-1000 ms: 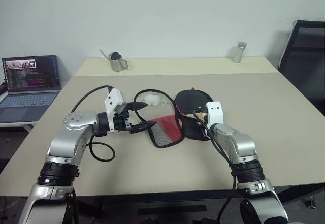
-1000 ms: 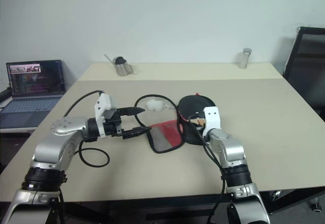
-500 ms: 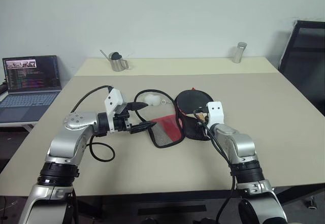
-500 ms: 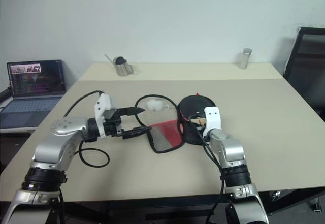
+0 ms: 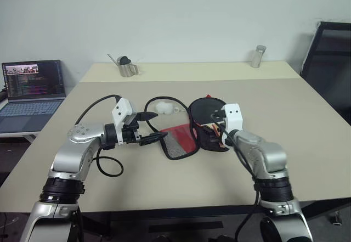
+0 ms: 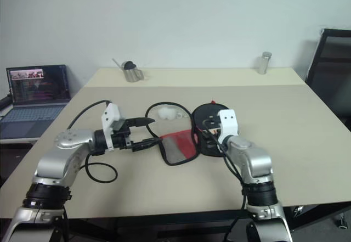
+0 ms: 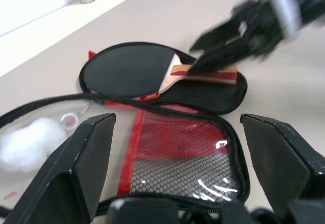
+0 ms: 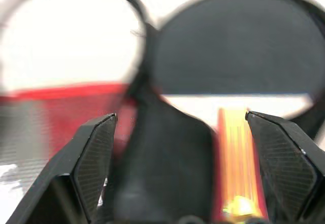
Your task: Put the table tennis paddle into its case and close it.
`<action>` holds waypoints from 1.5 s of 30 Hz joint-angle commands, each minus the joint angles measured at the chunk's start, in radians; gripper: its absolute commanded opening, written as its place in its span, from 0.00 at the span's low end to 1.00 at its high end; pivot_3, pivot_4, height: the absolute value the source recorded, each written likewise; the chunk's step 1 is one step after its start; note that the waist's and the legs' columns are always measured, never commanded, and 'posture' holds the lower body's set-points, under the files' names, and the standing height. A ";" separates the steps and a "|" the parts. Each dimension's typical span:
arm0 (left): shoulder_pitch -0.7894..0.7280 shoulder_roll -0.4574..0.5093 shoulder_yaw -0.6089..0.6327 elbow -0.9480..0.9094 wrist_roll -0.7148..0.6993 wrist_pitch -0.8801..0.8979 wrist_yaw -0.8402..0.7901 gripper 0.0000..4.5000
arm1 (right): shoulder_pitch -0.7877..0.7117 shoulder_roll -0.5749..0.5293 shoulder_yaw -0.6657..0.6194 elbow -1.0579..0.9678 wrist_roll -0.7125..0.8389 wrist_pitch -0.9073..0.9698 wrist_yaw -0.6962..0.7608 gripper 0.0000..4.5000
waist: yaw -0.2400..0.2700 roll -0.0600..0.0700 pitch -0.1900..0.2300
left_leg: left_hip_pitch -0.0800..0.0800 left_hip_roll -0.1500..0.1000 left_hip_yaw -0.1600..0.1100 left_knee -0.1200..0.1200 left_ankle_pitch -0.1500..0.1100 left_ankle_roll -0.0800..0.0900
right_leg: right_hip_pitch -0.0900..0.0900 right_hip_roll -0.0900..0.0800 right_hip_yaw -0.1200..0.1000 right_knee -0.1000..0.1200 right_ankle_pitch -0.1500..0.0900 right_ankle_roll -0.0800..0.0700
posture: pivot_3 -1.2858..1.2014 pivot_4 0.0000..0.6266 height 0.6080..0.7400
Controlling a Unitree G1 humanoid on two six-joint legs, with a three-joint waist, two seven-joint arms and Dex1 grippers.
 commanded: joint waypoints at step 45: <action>-0.753 -0.406 -0.121 1.073 0.368 -0.519 -0.078 0.96 | -0.025 -0.761 -0.154 -0.053 0.303 -0.094 0.539 0.99 | 0.016 -0.011 0.006 | -0.007 -0.002 0.002 0.004 -0.001 0.001 | -0.001 -0.002 -0.010 -0.003 0.000 0.001 | 0.52 0.24 1.00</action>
